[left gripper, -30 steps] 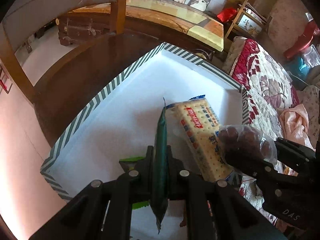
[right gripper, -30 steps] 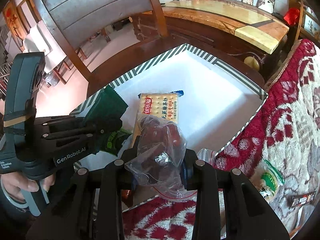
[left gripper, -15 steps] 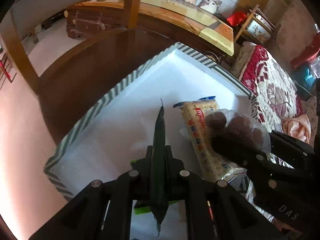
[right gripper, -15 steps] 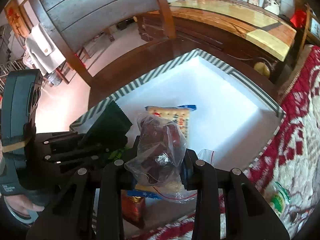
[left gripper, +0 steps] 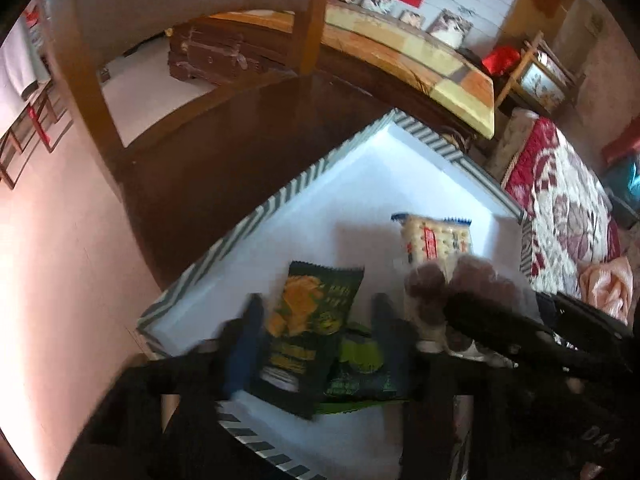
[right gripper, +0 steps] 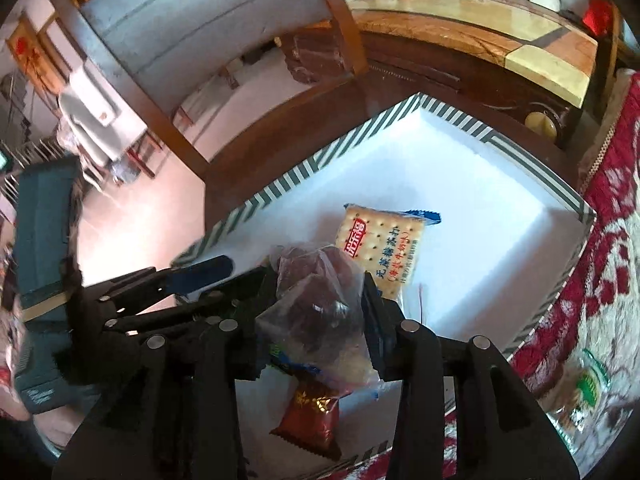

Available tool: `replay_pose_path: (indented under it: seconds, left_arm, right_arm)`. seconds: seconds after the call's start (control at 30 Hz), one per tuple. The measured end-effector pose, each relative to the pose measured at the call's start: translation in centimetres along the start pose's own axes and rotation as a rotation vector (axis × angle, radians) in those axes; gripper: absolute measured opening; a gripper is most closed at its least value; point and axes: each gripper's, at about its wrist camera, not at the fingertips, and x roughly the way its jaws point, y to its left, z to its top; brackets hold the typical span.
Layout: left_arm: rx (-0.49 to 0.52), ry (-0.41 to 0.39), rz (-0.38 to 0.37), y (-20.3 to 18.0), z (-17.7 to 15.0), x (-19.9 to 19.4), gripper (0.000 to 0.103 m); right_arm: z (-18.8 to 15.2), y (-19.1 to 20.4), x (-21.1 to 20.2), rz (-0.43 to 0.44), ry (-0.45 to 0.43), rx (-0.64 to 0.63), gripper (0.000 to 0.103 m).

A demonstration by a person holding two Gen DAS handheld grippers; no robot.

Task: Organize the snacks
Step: 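Open both tools to drop the packets in the tray and withdraw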

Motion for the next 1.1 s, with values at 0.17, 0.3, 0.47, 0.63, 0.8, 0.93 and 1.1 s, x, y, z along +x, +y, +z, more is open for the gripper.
replay_pose_path:
  seconds: [0.17, 0.3, 0.47, 0.63, 0.8, 0.93, 1.1]
  left_arm:
    - [0.018, -0.025, 0.014, -0.5, -0.3, -0.9, 0.073]
    - [0.038, -0.046, 0.018, -1.3, -0.9, -1.7, 0.081]
    - [0.075, -0.077, 0.009, -3.2, -1.7, -2.7, 0.084]
    - [0.137, -0.113, -0.015, -6.0, -2.7, -3.8, 0.088]
    - [0.23, -0.114, -0.056, -9.9, -4.3, -4.2, 0.089]
    - [0.292, -0.106, -0.08, -12.8, -5.8, -4.2, 0.089]
    - [0.37, -0.098, -0.104, -16.2, -7.4, -4.3, 0.089]
  right_arm:
    - [-0.4, 0.0, -1.6, 0.003, -0.039, 0.017, 0.05]
    - [-1.7, 0.0, -3.4, -0.038, -0.074, 0.007, 0.05]
    - [-3.9, -0.9, -5.7, -0.155, -0.105, -0.002, 0.05]
    - [-6.4, -2.7, -8.5, -0.276, -0.124, 0.017, 0.05]
    - [-9.0, -4.8, -10.4, -0.338, -0.119, 0.054, 0.05]
    - [-11.1, -6.7, -12.0, -0.37, -0.124, 0.104, 0.05]
    - [-12.8, -8.2, -13.4, -0.405, -0.127, 0.137, 0.05]
